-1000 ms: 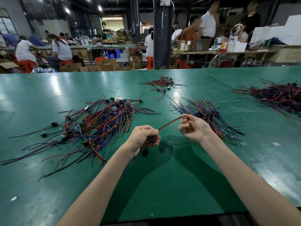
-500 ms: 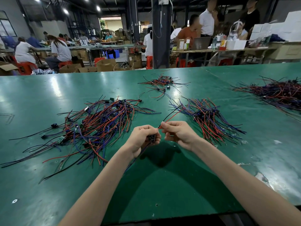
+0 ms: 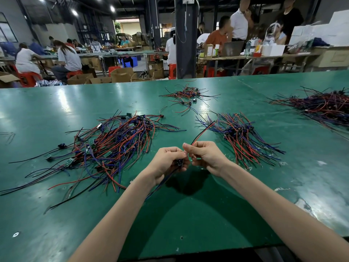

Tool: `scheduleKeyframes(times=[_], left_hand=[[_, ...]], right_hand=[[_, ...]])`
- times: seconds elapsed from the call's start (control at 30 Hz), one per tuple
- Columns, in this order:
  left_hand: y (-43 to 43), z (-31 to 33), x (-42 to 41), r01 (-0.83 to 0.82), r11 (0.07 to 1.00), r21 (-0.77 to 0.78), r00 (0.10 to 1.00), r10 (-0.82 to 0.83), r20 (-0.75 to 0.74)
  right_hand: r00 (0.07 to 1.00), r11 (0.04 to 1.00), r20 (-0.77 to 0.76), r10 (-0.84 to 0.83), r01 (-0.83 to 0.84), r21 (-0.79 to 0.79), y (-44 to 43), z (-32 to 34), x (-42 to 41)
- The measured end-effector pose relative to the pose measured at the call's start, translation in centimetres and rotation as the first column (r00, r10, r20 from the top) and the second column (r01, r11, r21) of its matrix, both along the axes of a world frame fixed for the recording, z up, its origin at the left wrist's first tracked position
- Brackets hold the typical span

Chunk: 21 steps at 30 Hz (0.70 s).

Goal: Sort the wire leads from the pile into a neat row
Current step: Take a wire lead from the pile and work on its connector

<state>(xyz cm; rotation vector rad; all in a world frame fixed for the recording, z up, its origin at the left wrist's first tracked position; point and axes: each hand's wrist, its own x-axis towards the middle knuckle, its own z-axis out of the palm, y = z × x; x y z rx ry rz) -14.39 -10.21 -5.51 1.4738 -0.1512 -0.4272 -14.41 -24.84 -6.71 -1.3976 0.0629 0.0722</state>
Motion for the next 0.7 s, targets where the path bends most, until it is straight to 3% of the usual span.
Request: scheduleKeyframes(times=[0.33, 0.7], left_hand=[[-0.2, 0.1, 0.0, 0.019, 0.999, -0.026, 1.000, -0.019, -0.003], [0.0, -0.2, 0.1, 0.080, 0.997, 0.019, 0.996, -0.081, 0.042]], right_hand=[[0.983, 0.984, -0.066, -0.169, 0.172, 0.043, -0.1, 0.4, 0.8], [0.911, 0.893, -0.172, -0.376, 0.405, 0.197, -4.2, 0.9, 2.5]])
